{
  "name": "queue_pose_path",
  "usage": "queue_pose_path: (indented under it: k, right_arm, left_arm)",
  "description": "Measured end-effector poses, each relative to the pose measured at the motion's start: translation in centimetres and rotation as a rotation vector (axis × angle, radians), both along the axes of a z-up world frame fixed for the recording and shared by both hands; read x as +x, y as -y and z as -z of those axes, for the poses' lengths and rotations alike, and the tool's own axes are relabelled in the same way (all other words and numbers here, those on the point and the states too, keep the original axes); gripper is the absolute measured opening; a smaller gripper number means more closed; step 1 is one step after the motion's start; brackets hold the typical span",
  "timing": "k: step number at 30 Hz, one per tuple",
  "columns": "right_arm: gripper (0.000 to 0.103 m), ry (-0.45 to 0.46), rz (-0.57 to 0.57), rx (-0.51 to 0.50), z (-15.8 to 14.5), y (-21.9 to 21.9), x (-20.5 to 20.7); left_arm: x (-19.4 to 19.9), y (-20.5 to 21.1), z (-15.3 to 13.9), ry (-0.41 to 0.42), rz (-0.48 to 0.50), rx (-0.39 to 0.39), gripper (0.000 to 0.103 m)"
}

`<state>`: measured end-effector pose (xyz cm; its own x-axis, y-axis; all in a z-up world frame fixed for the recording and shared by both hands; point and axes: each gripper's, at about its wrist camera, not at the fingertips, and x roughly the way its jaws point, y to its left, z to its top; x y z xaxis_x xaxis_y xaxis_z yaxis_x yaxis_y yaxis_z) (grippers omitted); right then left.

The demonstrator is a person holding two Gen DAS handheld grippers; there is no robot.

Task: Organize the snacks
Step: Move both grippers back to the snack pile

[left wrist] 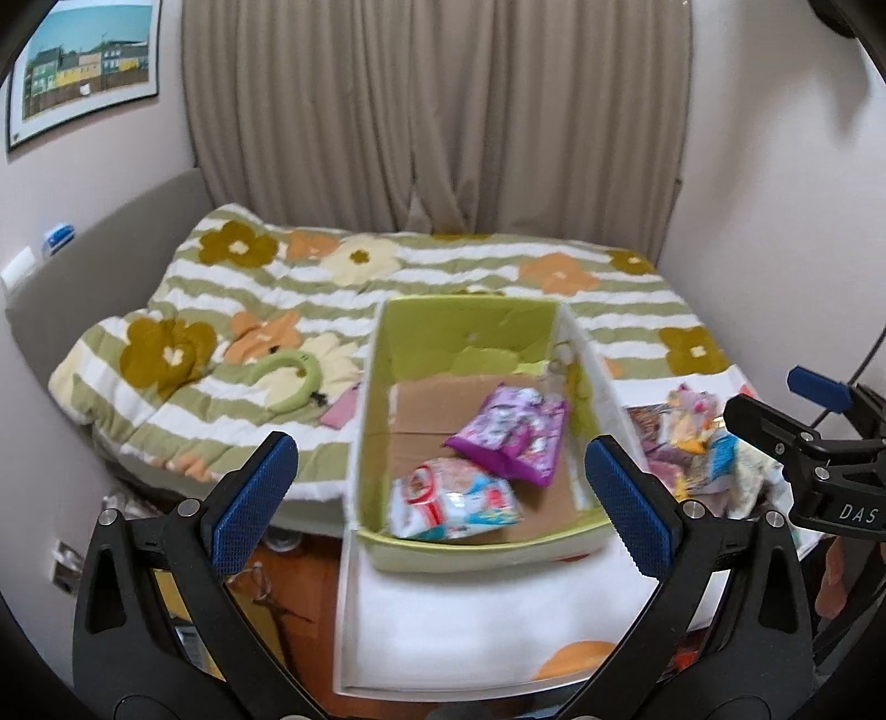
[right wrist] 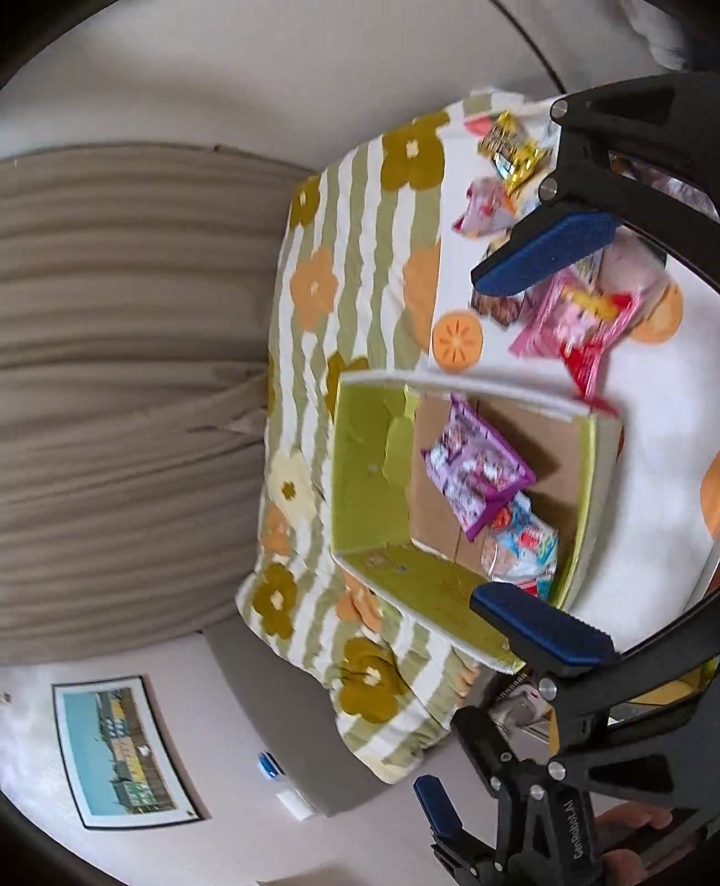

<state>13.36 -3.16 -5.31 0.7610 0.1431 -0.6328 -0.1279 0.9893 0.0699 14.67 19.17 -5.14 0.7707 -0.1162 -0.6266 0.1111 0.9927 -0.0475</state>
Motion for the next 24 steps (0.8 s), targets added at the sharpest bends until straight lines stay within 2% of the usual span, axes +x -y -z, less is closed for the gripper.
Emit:
queue_pose_path:
  k: [7,13,16,24]
  right_arm:
    - [0.103,0.034,0.078,0.017,-0.5,6.0,-3.6]
    - [0.103,-0.022,0.104,-0.001,0.3,12.4,-6.1]
    - [0.103,-0.047,0.123,-0.023,1.1,15.5,-7.0]
    - [0.103,-0.113,0.131,0.003,4.4,21.9,-8.8]
  left_arm:
    - [-1.7,6.4,-0.6,0.011,0.031,-0.025,0.103]
    - [-2.7,14.0,-0.2,-0.003,0.118,-0.031,0.103]
    - [-2.8,17.8,0.6,-0.026,0.156,-0.040,0.103]
    - [-2.8,25.9,4.1,-0.078,0.244,-0.007,0.103]
